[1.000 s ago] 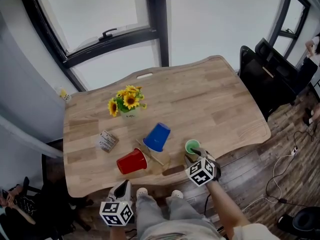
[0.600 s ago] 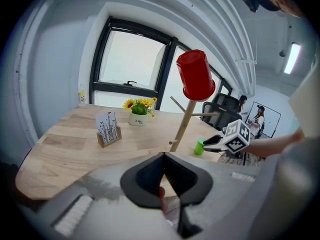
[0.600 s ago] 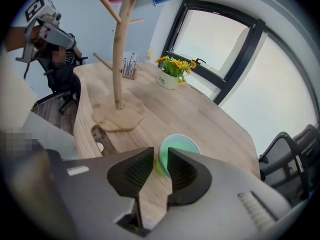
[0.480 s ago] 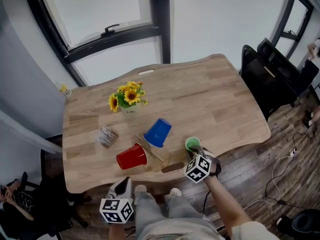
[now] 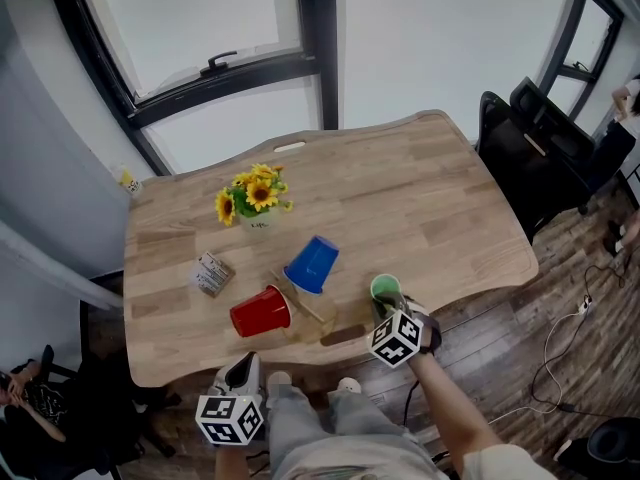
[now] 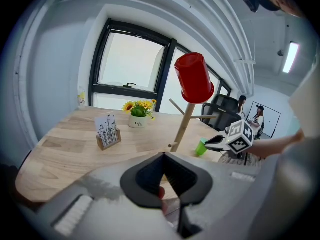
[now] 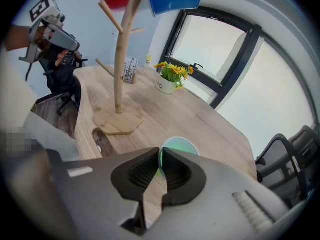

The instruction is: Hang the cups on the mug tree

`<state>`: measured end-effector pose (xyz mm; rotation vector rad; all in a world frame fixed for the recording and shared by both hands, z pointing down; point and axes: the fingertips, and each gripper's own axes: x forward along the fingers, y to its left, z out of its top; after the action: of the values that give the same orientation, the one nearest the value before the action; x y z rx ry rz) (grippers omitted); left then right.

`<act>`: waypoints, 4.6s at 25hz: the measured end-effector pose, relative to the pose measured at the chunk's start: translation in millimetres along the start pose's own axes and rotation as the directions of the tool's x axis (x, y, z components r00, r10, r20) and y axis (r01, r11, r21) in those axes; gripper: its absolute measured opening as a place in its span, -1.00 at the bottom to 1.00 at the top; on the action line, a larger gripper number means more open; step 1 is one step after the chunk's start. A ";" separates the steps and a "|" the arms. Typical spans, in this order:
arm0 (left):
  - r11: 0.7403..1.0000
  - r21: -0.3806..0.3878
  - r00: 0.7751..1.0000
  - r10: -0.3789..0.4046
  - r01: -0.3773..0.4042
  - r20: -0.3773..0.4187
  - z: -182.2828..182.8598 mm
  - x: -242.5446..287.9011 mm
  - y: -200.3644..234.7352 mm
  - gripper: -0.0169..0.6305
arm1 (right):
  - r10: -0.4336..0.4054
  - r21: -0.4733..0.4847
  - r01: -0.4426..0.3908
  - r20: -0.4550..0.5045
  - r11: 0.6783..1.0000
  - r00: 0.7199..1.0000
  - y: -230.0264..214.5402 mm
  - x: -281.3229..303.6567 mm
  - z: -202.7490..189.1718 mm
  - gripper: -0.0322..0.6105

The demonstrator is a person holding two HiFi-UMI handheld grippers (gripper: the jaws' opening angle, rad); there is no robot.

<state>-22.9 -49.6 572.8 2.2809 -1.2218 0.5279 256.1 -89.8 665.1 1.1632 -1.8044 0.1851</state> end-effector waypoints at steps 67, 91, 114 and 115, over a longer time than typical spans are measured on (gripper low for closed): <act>0.991 -0.036 0.990 0.128 -0.126 0.062 -12.8 -73.7 38.1 -0.95 | 0.435 -0.097 -0.438 0.428 0.894 0.793 167.5 -110.1 137.3 -0.82; 0.949 -0.151 0.956 0.288 -0.277 0.056 -43.2 -120.6 68.4 -0.95 | 0.579 0.006 -0.704 0.565 0.710 0.588 204.1 -88.4 187.4 -0.82; 0.971 -0.103 0.975 0.219 -0.214 0.040 -32.5 -89.4 53.1 -0.95 | 0.338 0.341 -0.940 0.886 -0.013 0.317 141.9 -67.6 188.6 -0.83; 0.973 -0.100 0.976 0.214 -0.209 0.040 -31.5 -87.5 52.1 -0.95 | 0.330 0.347 -0.937 0.888 -0.025 0.320 140.4 -65.9 187.8 -0.83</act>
<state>-116.0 1.4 562.8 2.1090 -1.4937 0.4792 36.5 -78.6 560.5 0.7050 -2.9193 1.8846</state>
